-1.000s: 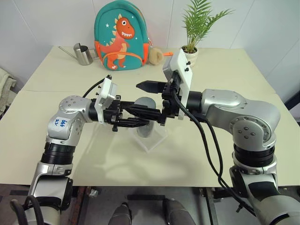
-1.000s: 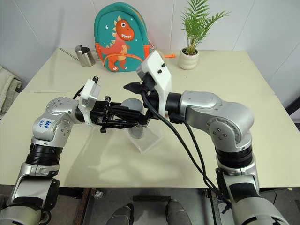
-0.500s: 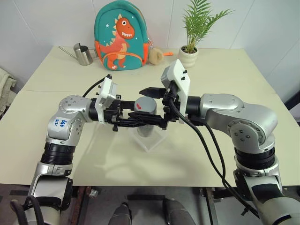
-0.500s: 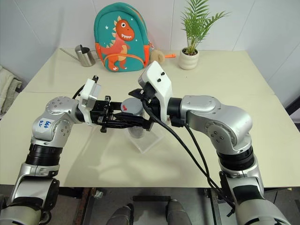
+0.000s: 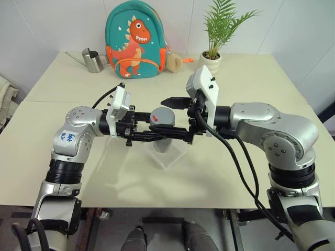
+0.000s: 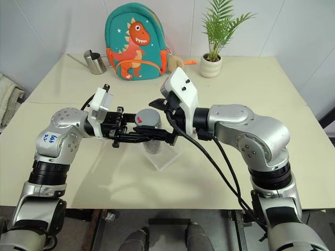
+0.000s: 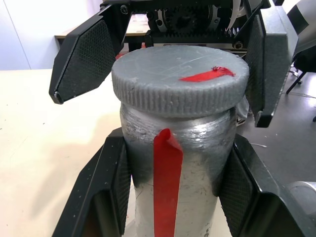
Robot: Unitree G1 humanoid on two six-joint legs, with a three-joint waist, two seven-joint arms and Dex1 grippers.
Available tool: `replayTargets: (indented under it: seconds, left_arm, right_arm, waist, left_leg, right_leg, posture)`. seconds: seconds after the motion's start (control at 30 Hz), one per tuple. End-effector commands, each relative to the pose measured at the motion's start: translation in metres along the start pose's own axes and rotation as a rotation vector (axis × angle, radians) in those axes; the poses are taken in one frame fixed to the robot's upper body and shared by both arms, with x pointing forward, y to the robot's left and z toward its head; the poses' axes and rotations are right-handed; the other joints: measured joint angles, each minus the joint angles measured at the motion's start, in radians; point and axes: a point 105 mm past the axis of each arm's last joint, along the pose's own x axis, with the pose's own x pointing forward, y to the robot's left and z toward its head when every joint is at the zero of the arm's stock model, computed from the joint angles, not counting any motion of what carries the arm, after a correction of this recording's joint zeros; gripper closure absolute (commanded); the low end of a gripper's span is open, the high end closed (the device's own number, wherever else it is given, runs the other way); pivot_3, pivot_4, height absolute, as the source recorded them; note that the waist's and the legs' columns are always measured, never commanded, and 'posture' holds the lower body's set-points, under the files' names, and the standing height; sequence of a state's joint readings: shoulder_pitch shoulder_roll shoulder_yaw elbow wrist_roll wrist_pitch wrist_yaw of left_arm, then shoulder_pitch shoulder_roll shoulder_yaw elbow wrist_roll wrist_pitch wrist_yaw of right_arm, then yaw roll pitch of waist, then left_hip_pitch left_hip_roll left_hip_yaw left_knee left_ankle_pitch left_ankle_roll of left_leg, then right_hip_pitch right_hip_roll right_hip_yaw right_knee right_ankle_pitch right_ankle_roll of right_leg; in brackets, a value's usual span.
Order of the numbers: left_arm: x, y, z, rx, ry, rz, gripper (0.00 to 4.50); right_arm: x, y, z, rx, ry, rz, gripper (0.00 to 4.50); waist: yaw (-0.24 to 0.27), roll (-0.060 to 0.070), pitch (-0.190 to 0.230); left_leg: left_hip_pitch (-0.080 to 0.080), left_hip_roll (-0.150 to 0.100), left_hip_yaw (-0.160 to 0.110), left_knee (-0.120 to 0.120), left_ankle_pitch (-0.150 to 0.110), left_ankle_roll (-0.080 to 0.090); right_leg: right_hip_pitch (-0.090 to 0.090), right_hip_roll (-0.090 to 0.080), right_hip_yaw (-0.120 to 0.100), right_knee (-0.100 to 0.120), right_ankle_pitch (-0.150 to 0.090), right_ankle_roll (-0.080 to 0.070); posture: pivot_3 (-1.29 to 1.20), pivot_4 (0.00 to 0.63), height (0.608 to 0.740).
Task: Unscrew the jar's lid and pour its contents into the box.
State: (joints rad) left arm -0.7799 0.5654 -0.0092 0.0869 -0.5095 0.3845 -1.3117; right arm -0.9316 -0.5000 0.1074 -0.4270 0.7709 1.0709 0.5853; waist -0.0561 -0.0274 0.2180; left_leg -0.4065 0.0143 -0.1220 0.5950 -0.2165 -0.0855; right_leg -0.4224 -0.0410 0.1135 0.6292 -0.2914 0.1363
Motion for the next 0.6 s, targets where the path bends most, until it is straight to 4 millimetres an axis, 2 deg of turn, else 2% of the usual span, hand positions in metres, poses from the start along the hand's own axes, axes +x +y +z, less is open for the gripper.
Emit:
replayTargets:
  seconds: [0.03, 0.6]
  left_arm:
    - [-0.0006, -0.0005, 0.0092, 0.043, -0.014, -0.003, 2.49]
    - [-0.0003, 0.0009, 0.0085, 0.040, -0.017, 0.001, 2.49]
  right_arm:
    - [-0.0076, 0.0039, 0.0155, -0.051, -0.043, 0.011, 0.02]
    - [-0.0108, 0.0061, 0.0190, -0.060, -0.050, 0.026, 0.02]
  waist:
    - [0.000, 0.000, 0.000]
    - [0.000, 0.000, 0.000]
  left_leg:
    - [0.000, 0.000, 0.000, 0.000, 0.000, 0.000]
    - [0.000, 0.000, 0.000, 0.000, 0.000, 0.000]
  right_leg:
    - [0.000, 0.000, 0.000, 0.000, 0.000, 0.000]
    - [0.000, 0.000, 0.000, 0.000, 0.000, 0.000]
  posture:
    - [0.00, 0.150, 0.740]
    - [0.00, 0.150, 0.740]
